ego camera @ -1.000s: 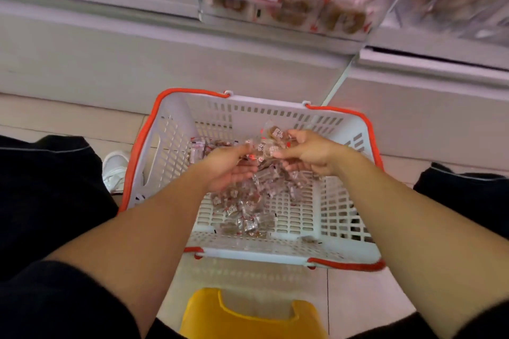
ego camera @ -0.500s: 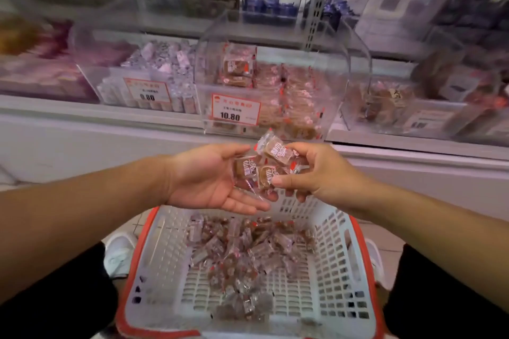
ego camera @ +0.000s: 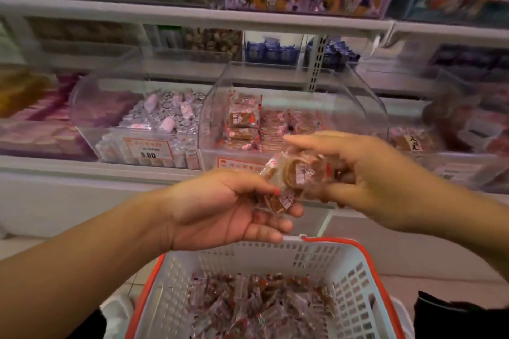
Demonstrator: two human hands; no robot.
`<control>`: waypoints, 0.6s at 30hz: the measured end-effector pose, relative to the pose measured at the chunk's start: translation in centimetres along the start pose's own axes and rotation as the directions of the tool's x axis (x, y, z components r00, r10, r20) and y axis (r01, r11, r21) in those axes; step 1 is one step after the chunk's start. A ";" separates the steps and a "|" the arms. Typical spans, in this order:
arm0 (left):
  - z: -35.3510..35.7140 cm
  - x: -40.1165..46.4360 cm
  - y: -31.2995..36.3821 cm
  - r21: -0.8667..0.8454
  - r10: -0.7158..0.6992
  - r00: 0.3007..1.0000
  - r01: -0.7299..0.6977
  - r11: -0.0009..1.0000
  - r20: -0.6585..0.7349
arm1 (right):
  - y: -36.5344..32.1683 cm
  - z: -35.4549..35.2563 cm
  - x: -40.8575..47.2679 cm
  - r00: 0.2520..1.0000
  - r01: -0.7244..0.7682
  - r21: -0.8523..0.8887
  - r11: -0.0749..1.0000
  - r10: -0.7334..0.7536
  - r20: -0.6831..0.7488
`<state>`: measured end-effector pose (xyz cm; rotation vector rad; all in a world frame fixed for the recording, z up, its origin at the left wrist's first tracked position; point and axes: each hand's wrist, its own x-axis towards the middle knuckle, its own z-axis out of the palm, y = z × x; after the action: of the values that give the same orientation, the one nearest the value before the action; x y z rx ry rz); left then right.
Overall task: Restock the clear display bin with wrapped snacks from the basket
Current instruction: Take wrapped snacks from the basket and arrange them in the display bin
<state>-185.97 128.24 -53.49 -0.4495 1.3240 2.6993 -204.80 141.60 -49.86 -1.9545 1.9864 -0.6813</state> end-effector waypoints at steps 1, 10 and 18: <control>-0.2 0.0 0.1 -0.030 -0.008 1.000 0.008 1.000 -0.010 | 0.1 -0.3 -0.1 0.999 0.044 -0.135 0.990 -0.047 -0.018; 0.1 1.1 0.4 0.094 -0.059 0.996 0.052 0.994 0.071 | -0.6 3.4 -0.3 0.996 0.001 -0.221 0.975 0.020 0.092; 0.8 0.5 -0.6 0.255 -0.016 1.000 0.011 0.967 0.016 | -0.7 1.5 -1.0 0.983 0.042 0.076 0.996 -0.055 0.174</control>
<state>-186.46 129.24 -53.60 -0.4040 1.6275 2.4667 -203.34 142.37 -50.90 -1.9533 1.7914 -0.5624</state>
